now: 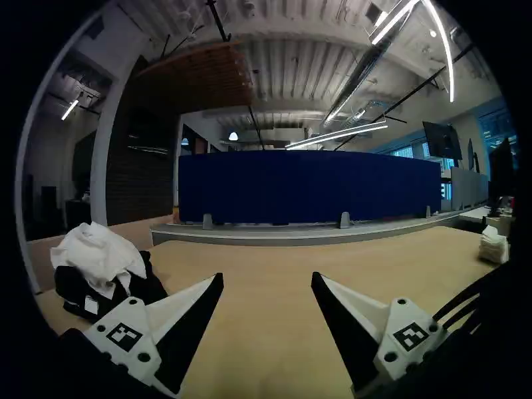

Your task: Fold towel

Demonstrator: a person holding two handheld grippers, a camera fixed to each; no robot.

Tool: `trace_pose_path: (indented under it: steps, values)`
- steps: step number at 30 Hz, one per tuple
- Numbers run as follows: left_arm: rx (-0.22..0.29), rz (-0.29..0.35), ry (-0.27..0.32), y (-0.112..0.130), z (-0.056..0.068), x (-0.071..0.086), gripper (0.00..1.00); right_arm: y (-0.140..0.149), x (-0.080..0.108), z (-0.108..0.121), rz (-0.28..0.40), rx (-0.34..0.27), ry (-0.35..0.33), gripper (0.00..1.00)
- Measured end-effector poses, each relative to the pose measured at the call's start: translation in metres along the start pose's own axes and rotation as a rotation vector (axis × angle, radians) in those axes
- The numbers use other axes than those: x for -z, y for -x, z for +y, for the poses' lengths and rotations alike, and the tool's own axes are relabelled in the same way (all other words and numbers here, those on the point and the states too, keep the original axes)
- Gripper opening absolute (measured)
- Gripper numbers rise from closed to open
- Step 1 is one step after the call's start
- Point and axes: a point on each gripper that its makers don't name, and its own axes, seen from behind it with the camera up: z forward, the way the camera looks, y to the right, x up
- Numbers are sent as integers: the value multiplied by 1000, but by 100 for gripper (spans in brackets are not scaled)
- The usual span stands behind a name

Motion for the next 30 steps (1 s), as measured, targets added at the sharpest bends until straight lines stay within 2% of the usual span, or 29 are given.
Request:
trace_pose_path:
  steps: [9, 20, 30]
  values:
    - [0, 0, 0, 0, -1, 0, 98, -2, 1, 4, 10, 48, 20, 100]
    - [0, 0, 0, 0, 0, 0, 98, 5, 4, 8, 2, -5, 22, 100]
    - [0, 0, 0, 0, 0, 1, 98, 8, 5, 9, 2, 10, 18, 100]
